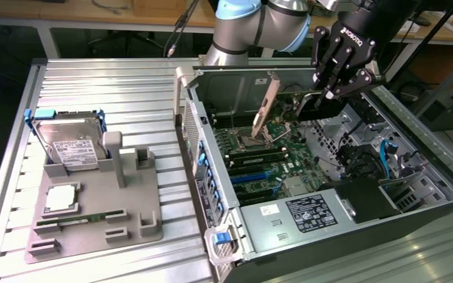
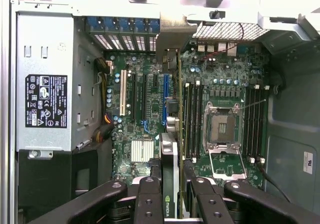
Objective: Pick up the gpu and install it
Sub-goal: 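Insert the gpu into the slot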
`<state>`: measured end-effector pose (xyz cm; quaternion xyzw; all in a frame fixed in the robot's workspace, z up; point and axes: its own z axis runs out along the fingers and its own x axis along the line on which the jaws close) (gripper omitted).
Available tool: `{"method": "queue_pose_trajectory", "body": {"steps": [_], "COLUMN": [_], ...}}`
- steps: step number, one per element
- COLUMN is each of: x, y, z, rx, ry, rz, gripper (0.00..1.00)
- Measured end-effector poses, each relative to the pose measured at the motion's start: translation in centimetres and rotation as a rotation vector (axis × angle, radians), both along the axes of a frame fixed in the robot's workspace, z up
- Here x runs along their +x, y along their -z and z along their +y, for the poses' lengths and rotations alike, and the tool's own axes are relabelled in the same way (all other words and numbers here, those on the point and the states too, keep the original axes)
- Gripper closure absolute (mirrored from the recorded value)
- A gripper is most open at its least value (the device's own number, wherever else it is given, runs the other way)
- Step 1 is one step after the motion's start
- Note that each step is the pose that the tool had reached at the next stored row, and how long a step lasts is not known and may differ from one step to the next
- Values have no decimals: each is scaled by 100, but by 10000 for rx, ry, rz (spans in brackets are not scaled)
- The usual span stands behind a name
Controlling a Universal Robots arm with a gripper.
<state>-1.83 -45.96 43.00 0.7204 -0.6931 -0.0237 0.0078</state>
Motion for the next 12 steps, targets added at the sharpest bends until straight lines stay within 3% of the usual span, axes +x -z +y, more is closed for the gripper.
{"method": "queue_pose_trajectory", "body": {"steps": [12], "x": [0], "y": [1], "z": [0], "rx": [1], "ry": [79], "rz": [0], "gripper": [73]}}
